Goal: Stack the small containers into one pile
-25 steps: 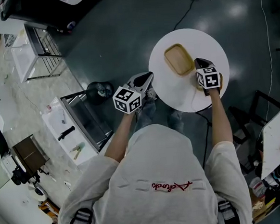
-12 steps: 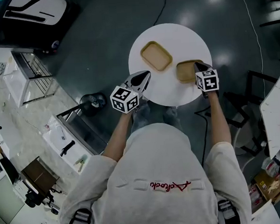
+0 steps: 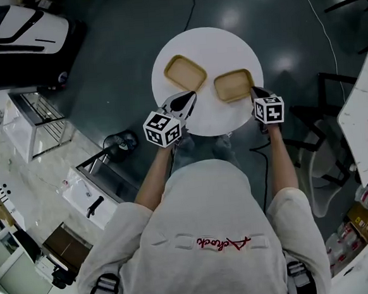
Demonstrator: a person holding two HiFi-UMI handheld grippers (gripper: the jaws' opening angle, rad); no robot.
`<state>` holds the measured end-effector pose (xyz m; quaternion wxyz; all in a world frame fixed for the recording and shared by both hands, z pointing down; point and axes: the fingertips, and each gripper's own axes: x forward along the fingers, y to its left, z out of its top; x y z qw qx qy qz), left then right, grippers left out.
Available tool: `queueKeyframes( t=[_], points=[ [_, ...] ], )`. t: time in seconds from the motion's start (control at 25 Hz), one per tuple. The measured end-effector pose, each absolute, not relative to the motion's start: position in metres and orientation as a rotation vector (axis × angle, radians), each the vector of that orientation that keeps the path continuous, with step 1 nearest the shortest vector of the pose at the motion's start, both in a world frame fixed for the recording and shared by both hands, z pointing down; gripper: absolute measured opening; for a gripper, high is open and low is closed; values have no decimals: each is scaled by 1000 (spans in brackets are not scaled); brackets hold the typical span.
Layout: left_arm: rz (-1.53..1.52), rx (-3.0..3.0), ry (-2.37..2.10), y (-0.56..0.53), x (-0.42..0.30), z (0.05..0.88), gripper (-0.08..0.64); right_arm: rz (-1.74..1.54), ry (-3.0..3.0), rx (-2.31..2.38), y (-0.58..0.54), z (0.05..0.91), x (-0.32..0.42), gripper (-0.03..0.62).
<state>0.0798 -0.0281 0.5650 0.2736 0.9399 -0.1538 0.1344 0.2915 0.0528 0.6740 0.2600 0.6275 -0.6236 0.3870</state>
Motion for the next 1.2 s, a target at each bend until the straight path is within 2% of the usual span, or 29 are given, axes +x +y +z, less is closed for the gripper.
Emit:
queueKeyframes(
  t=[0.24, 0.28, 0.36, 0.44, 1.04, 1.12, 1.2],
  points=[
    [399, 2545, -330, -19, 98, 568, 11, 1288, -1649, 1817, 87, 694, 279, 26],
    [403, 2547, -318, -18, 101, 568, 11, 1344, -1651, 1843, 89, 697, 277, 41],
    [409, 2551, -298, -16, 107, 569, 11, 1448, -1652, 1902, 91, 703, 274, 124],
    [415, 2553, -285, -14, 110, 570, 11, 1498, -1626, 1951, 91, 705, 275, 133],
    [443, 2524, -340, -22, 84, 583, 11, 1698, -1538, 2112, 72, 721, 264, 132],
    [442, 2522, -348, -25, 82, 583, 11, 1696, -1536, 2113, 69, 720, 265, 112],
    [438, 2520, -353, -26, 81, 582, 11, 1668, -1523, 2122, 68, 718, 268, 65]
  ],
)
